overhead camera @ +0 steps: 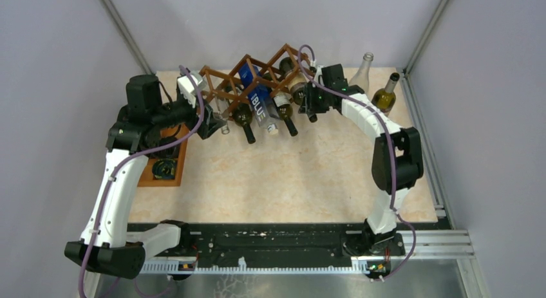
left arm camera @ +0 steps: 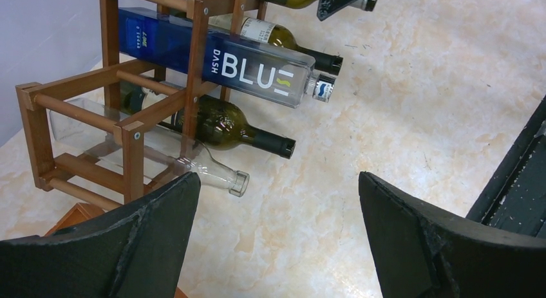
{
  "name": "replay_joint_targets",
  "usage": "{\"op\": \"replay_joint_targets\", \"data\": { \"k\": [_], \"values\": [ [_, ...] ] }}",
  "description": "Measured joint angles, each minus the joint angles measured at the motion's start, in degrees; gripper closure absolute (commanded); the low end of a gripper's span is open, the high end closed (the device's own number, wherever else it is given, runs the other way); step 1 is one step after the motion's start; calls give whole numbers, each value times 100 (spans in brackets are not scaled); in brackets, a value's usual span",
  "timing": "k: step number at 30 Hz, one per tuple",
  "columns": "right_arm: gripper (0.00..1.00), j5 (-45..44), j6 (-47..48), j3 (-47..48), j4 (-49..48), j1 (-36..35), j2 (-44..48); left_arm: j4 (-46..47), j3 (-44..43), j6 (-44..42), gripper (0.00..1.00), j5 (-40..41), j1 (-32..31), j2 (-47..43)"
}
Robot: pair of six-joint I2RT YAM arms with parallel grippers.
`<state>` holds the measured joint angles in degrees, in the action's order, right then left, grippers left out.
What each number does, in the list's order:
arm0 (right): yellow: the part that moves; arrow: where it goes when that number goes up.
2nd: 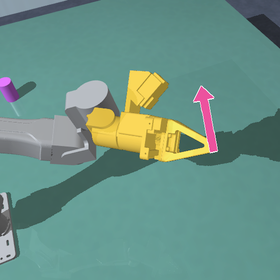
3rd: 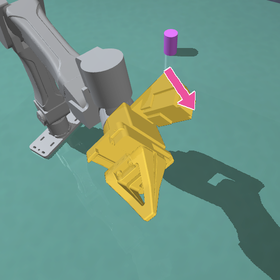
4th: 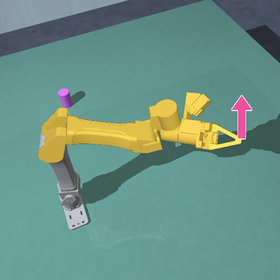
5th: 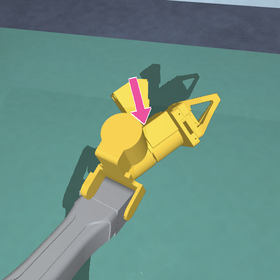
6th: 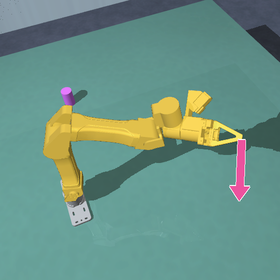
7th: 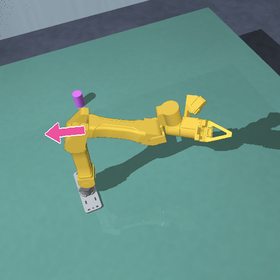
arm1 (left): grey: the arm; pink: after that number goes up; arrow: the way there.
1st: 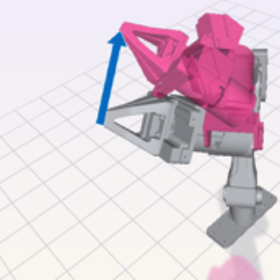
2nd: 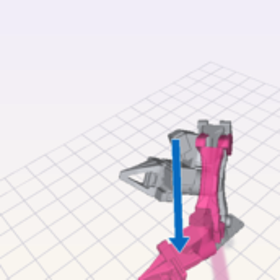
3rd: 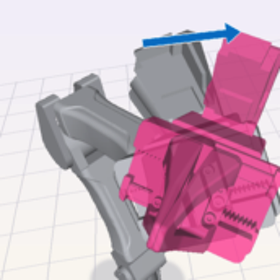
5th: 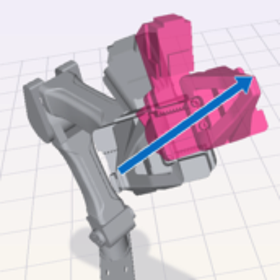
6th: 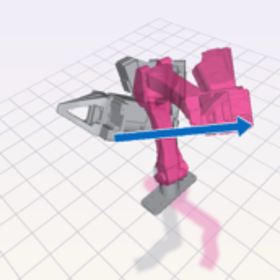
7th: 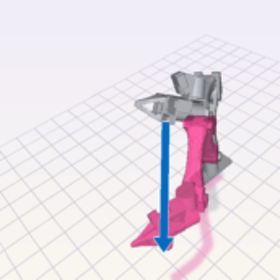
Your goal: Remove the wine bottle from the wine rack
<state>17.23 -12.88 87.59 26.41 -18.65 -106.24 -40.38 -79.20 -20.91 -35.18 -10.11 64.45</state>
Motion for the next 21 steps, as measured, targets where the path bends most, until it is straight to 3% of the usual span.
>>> {"op": "replay_joint_targets", "data": {
  "k": [11, 21],
  "values": [
    [100, -197, -369, -1287, 304, -140, 1478, 0, 306, -284, 1, -157, 0, -59],
    [100, -175, -704, -2048, 1189, -400, 3115, -131, 538, -1115, 1, -372, 0, -313]
  ]
}}
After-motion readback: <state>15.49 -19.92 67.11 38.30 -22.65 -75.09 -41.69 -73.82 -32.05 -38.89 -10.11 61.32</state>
